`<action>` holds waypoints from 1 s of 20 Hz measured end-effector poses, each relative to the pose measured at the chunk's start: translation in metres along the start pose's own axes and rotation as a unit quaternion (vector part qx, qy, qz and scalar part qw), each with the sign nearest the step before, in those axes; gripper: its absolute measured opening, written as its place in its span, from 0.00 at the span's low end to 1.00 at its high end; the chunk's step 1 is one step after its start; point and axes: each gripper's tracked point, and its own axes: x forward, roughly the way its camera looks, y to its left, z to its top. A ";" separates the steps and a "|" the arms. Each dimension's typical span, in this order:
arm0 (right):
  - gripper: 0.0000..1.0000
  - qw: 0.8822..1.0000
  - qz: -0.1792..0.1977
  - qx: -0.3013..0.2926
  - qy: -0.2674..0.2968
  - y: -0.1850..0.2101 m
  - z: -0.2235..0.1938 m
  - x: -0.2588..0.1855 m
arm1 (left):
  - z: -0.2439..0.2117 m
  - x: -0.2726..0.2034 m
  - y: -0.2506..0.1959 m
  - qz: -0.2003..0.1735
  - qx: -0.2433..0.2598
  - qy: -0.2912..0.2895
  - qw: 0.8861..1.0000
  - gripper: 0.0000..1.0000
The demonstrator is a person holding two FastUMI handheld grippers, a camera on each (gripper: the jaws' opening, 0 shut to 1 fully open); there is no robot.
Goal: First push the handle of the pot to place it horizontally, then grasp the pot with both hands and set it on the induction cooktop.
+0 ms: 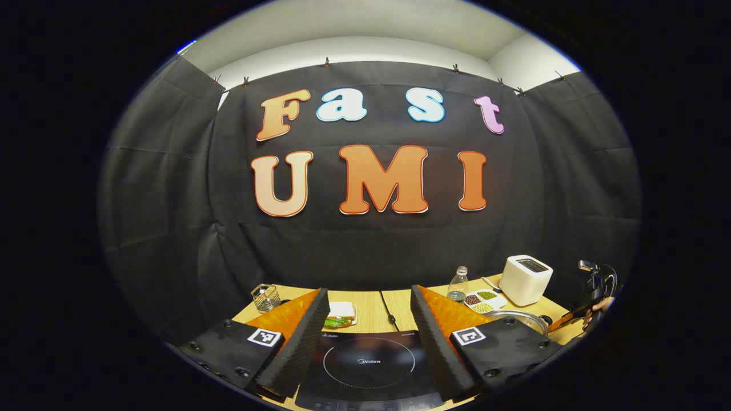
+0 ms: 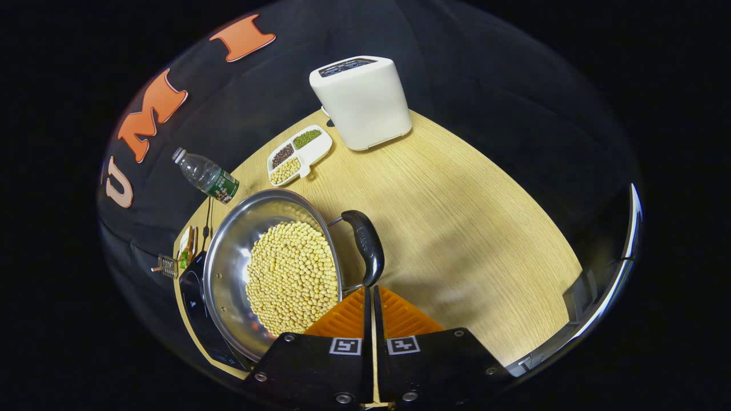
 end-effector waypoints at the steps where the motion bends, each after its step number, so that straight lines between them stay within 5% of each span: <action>1: 0.02 1.000 0.001 0.004 0.000 0.001 0.003 0.001 | -0.001 0.001 0.002 0.000 -0.001 0.002 1.000 0.93; 20: 0.02 1.000 0.009 -0.004 -0.003 0.008 0.033 0.018 | -0.048 0.026 -0.018 -0.001 -0.004 0.061 0.998 0.95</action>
